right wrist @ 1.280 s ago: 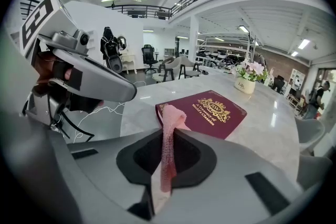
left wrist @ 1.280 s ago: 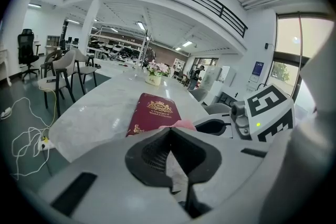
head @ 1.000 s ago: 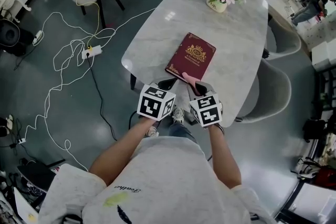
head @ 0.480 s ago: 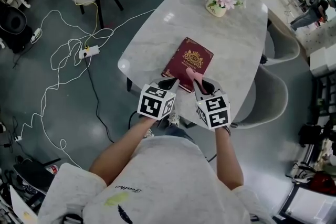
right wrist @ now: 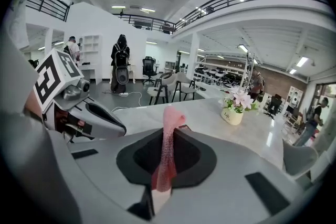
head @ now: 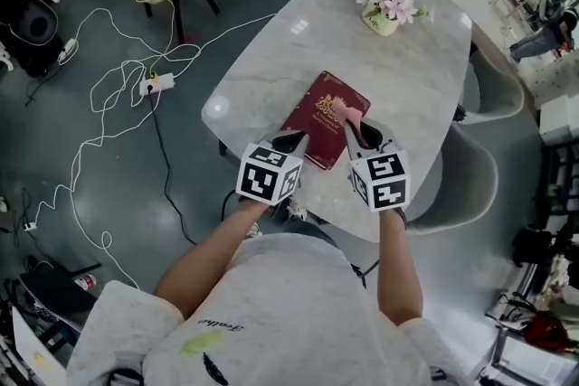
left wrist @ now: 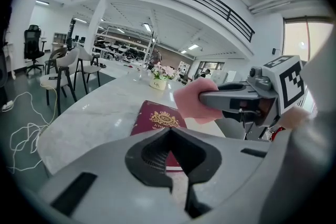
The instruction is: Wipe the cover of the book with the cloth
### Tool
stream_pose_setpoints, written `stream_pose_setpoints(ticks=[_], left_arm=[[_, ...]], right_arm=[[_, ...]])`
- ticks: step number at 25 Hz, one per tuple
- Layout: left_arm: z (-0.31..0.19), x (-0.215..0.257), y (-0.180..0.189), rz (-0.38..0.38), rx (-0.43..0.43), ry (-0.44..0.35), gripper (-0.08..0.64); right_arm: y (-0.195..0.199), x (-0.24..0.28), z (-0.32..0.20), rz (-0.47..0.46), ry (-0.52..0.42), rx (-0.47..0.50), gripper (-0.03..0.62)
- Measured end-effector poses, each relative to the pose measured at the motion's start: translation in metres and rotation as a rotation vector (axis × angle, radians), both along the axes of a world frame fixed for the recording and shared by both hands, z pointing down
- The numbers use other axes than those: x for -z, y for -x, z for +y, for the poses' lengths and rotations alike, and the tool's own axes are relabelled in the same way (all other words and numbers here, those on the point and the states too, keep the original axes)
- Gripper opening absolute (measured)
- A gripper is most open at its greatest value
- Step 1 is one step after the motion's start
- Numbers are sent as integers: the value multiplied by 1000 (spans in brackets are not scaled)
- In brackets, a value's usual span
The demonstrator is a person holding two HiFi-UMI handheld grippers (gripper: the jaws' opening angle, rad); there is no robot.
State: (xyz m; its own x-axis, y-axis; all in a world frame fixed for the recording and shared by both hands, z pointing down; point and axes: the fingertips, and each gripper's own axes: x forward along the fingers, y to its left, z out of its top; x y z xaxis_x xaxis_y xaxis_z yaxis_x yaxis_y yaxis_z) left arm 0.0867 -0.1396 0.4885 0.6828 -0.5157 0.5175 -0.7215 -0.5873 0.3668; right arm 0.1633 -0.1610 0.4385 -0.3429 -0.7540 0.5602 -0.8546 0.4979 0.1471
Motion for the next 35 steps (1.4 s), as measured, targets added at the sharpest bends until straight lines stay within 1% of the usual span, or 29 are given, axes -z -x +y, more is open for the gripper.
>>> stream_pose_setpoints(ticks=[6, 10, 20, 28, 32, 35], left_arm=[[-16, -2, 0, -9, 29, 9, 6], [-25, -9, 1, -23, 45, 25, 6], [-44, -26, 2, -59, 71, 66, 8], [-54, -38, 1, -71, 83, 97, 6], [-58, -40, 2, -77, 88, 103, 7], [-60, -43, 4, -78, 92, 108, 7]], right_arm=[[-9, 2, -33, 5, -10, 13, 20], [-16, -3, -55, -7, -10, 2, 20], [-28, -35, -105, 5, 24, -2, 20], [-37, -62, -132, 48, 50, -9, 20], [-29, -78, -135, 92, 77, 26, 20], [-21, -89, -133, 105, 97, 55, 20]])
